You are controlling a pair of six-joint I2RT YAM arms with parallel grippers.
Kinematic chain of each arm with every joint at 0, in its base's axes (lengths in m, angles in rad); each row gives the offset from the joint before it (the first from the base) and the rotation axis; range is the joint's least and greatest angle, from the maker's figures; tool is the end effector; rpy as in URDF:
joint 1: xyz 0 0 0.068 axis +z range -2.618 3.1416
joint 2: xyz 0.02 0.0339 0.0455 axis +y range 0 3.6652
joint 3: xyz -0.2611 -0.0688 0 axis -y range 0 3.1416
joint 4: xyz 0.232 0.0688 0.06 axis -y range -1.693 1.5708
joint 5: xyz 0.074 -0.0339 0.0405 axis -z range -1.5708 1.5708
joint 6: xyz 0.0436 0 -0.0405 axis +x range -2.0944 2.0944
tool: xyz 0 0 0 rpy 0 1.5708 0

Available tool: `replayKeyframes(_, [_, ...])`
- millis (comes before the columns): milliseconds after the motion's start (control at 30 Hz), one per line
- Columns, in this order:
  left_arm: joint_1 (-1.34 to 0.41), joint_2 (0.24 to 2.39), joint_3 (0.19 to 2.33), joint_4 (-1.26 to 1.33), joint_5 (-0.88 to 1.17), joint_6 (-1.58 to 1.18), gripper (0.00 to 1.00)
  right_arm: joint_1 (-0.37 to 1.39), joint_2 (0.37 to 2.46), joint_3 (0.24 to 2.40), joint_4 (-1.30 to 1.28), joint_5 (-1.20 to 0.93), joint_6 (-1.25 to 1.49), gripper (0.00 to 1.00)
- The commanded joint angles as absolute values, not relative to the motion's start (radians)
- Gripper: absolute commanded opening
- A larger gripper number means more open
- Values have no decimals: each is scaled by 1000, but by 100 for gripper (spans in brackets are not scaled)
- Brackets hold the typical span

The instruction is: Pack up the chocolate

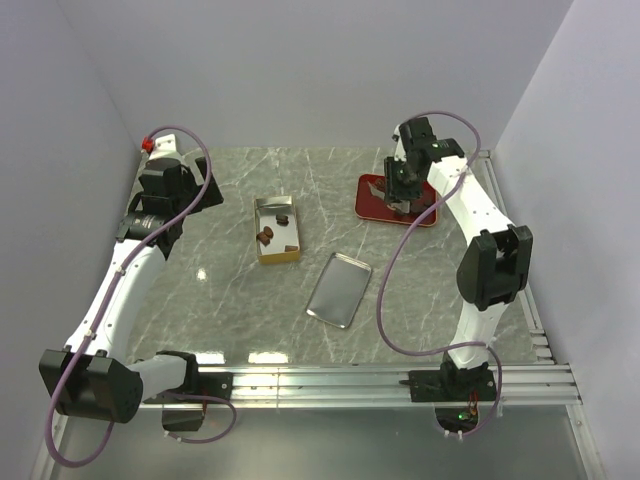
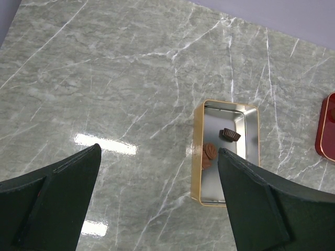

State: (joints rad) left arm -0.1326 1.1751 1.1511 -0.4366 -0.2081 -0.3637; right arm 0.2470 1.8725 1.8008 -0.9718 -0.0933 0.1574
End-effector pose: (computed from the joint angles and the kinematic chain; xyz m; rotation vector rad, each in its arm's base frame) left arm 0.2562 -0.0251 0.3570 -0.3625 1.9895 -0.1031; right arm 0.3795 0.0999 0.3046 -0.1510 2.6271 0.2630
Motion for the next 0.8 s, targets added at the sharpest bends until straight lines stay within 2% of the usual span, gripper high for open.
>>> replayKeyframes(0, [-135, 1166, 1186, -439, -225, -368, 100, 235, 1818, 1779, -890, -75, 137, 44])
replayKeyframes(767, [-132, 1206, 1227, -460, -259, -357, 99, 193, 1967, 1825, -871, -98, 94, 45])
